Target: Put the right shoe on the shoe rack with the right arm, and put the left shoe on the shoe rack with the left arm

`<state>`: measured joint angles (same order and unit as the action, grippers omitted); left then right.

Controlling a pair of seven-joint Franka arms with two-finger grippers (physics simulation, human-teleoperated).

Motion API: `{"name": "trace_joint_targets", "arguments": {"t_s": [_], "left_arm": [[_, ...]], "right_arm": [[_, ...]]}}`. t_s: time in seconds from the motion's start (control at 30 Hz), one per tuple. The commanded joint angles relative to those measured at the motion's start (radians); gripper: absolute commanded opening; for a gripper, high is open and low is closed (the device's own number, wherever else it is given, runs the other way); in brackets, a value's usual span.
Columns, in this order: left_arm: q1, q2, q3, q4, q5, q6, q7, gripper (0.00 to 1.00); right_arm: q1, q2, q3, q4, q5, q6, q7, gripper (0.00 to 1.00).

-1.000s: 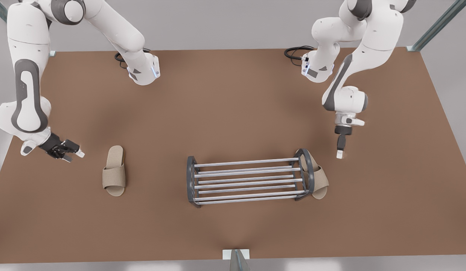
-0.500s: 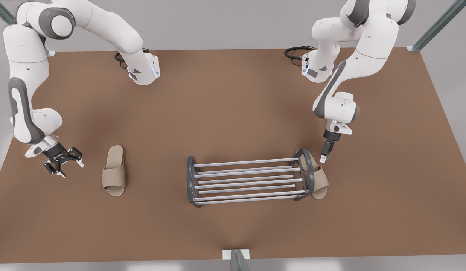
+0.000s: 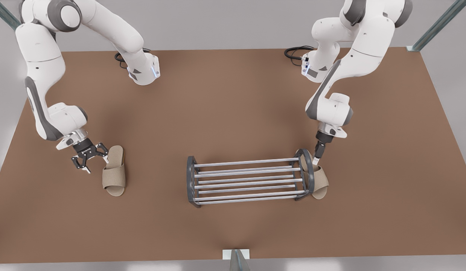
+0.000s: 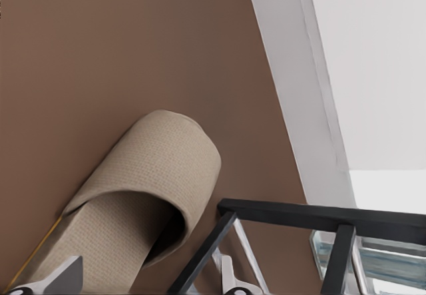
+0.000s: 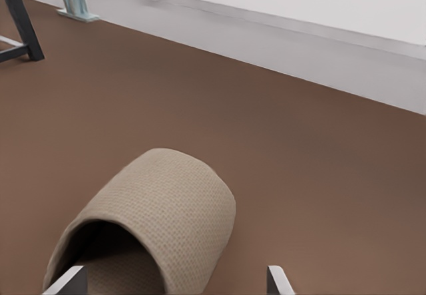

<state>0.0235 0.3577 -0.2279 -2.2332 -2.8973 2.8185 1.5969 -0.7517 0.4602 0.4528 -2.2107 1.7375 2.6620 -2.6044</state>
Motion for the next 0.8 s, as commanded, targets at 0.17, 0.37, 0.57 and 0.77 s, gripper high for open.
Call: {"name": "trace_joint_targets", "arguments": {"t_s": [0.17,0.37,0.57,0.77], "left_arm": [[0.001,0.064,-0.007,0.049,-0.726,-0.056,-0.426,1.0],[0.012,0.107,-0.007,0.083,-0.685,-0.063,-0.448,1.0],[0.026,0.13,-0.007,0.112,-0.681,-0.063,-0.454,1.0],[0.027,0.167,-0.007,0.138,-0.681,-0.082,-0.454,1.0]], "right_arm": [[0.011,0.063,-0.01,0.039,0.082,0.049,-0.433,1.0],[0.022,0.094,-0.011,0.057,0.128,0.049,-0.431,1.0],[0.035,0.115,-0.011,0.091,0.145,0.055,-0.421,1.0],[0.049,0.13,-0.011,0.12,0.146,0.07,-0.395,1.0]]}}
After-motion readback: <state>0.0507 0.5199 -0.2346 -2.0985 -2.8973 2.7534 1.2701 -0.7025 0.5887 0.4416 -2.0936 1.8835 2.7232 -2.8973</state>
